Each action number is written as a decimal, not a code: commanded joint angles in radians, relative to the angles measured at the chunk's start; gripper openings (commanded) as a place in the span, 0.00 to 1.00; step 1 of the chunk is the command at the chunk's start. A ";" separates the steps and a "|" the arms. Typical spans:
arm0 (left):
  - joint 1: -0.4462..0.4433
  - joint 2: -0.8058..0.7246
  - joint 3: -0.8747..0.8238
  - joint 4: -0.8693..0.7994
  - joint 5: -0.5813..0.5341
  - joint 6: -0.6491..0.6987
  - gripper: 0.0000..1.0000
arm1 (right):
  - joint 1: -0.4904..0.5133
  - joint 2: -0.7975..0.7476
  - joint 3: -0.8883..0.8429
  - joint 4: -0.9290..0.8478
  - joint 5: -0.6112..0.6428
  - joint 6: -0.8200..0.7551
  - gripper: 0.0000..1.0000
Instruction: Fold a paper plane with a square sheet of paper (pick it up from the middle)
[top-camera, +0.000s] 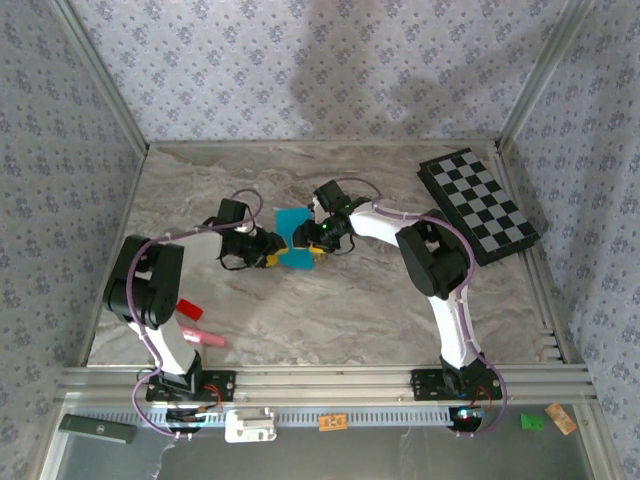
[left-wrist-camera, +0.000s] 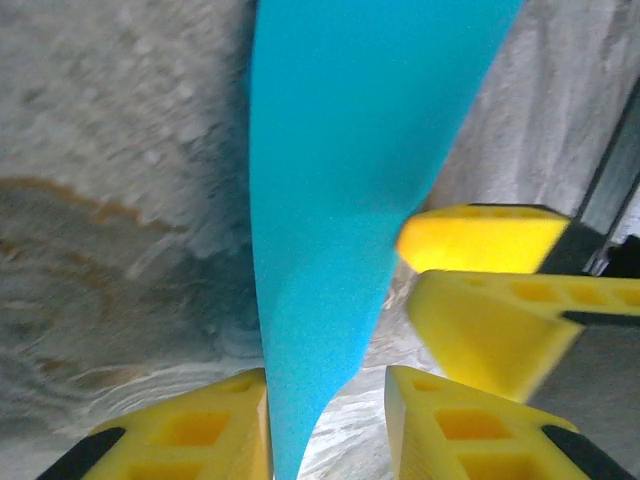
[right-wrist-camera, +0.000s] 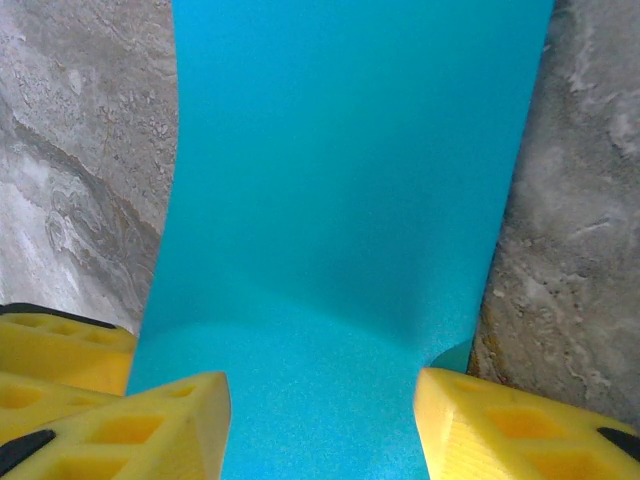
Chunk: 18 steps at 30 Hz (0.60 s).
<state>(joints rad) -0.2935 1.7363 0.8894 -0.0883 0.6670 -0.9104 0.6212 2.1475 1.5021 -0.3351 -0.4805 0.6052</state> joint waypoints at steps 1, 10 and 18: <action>0.010 0.040 0.044 0.029 0.034 0.013 0.32 | -0.008 0.040 -0.023 -0.036 0.011 0.003 0.54; 0.026 0.116 0.115 -0.051 0.040 0.053 0.24 | -0.011 0.034 -0.029 -0.035 0.009 -0.008 0.52; 0.042 0.154 0.153 -0.074 0.036 0.071 0.17 | -0.014 0.030 -0.040 -0.028 0.007 -0.012 0.51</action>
<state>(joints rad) -0.2615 1.8744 1.0077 -0.1295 0.6849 -0.8688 0.6132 2.1483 1.4925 -0.3241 -0.4942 0.6048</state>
